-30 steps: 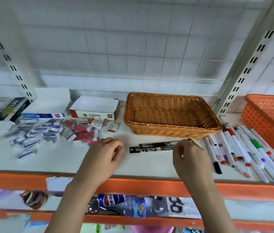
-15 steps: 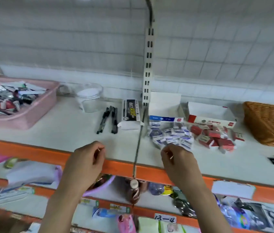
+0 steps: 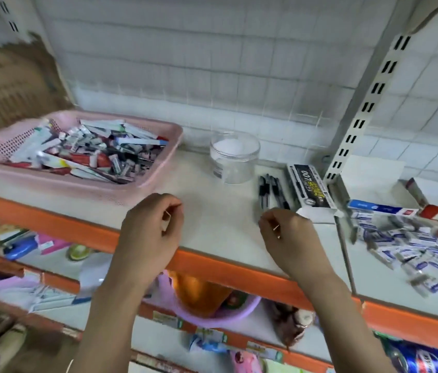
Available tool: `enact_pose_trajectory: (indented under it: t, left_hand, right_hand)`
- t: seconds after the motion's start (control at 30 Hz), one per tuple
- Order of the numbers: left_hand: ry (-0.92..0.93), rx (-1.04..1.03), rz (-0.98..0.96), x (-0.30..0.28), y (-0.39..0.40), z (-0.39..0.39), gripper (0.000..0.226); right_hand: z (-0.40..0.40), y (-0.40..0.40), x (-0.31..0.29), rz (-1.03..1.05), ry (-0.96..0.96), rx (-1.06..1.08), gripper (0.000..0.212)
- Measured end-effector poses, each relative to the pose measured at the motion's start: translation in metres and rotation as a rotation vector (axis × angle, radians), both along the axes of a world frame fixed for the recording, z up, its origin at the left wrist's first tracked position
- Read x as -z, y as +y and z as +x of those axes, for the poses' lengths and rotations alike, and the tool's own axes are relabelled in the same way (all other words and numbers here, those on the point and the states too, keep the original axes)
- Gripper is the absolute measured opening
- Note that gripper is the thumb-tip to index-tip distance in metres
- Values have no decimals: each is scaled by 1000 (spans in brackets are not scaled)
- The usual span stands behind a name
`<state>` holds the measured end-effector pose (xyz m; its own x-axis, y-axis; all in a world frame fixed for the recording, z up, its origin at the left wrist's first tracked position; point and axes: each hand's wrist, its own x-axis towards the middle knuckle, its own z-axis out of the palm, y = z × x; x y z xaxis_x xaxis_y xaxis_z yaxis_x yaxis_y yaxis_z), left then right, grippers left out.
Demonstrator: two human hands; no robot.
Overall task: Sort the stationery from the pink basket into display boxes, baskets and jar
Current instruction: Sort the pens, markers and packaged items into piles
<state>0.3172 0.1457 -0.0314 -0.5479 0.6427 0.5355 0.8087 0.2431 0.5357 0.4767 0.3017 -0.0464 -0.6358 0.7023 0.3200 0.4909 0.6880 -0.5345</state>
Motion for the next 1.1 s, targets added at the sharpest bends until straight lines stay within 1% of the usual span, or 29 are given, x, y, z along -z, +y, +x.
enact_pose_trajectory:
  t: [0.13, 0.27, 0.4, 0.47, 0.53, 0.6, 0.63, 0.7, 0.77, 0.83, 0.9, 0.97, 1.03, 1.1]
  left_hand:
    - [68, 48, 65, -14, -26, -80, 6]
    - [85, 95, -4, -24, -63, -165, 5]
    - [74, 34, -174, -27, -85, -241, 9]
    - [43, 58, -298, -28, -83, -272, 20]
    - [-65, 165, -444, -32, -76, -294, 34]
    - [-192, 250, -682, -42, -64, -307, 49]
    - [-198, 280, -826, -46, -56, -312, 55]
    - [-121, 325, -1072, -52, -40, -318, 62]
    - [-45, 361, -1188, -52, -29, -320, 59]
    - [-1, 370, -1210, -47, -23, -322, 56]
    - [1, 363, -1179, -39, -23, -325, 55]
    - [42, 361, -1137, -32, -26, -330, 55]
    - [128, 345, -1113, -28, -29, -333, 58]
    - [164, 336, -1095, -27, -31, -335, 65]
  right_hand:
    - [-75, -37, -8, 57, 48, 43, 9]
    - [-153, -86, -32, 32, 152, 46, 11]
    - [-209, -109, -60, 8, 90, 14, 10]
    - [-232, -110, -65, 2, 15, -4, 10]
    - [-252, -108, -65, 14, -78, -46, 9]
    - [-266, -103, -63, 12, -213, -131, 11]
    - [-270, -100, -62, -20, -296, -180, 16]
    - [-276, -93, -63, -102, -440, -269, 28]
    - [-283, -87, -62, -147, -527, -308, 38]
    - [-293, -81, -58, -118, -596, -303, 44]
    - [-304, -78, -52, -43, -631, -257, 43]
    - [-313, -76, -48, 48, -654, -192, 48]
    - [-318, -74, -45, 70, -664, -168, 56]
    - [-321, -72, -46, 61, -672, -157, 61]
